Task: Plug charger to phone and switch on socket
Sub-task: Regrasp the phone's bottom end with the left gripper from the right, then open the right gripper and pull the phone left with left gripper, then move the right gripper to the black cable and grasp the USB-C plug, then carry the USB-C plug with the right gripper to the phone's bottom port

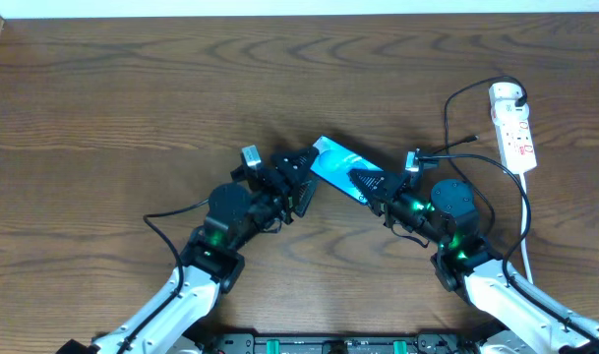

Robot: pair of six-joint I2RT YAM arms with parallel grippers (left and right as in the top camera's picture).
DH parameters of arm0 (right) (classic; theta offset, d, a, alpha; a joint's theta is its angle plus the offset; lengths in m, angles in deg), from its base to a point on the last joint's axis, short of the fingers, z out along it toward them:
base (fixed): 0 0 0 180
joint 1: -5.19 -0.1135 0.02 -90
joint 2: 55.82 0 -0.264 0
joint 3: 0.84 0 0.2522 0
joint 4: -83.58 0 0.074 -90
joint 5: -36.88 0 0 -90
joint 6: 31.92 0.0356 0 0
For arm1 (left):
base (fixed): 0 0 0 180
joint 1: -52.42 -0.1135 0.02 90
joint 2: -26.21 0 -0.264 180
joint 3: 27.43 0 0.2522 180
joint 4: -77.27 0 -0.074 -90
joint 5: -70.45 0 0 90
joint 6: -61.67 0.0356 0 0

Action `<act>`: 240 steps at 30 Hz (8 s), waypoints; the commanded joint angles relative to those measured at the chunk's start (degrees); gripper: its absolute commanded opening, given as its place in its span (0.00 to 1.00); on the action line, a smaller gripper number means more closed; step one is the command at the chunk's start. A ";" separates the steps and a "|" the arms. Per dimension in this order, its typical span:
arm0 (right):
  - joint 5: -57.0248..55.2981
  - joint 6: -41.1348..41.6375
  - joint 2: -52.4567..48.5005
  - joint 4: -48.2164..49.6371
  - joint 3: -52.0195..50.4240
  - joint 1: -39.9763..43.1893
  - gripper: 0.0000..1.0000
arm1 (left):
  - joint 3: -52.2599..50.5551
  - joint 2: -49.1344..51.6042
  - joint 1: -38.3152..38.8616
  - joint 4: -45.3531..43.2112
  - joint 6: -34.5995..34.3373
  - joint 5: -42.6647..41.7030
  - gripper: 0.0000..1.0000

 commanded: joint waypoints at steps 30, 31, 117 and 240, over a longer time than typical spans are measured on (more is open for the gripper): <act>3.58 14.71 1.05 0.98 0.33 -7.74 0.01 | 0.48 0.22 3.15 2.45 0.85 9.07 0.27; 4.00 14.71 1.05 0.98 0.33 -7.74 0.01 | 0.48 0.22 3.15 2.45 0.85 9.38 0.27; -35.76 -44.92 -2.89 -68.67 30.84 18.49 0.50 | 16.39 17.77 -14.91 21.11 21.73 -29.49 0.08; -9.79 -67.69 10.62 -74.44 29.53 -6.01 0.01 | 28.28 28.68 -9.64 -8.52 23.17 -33.90 0.07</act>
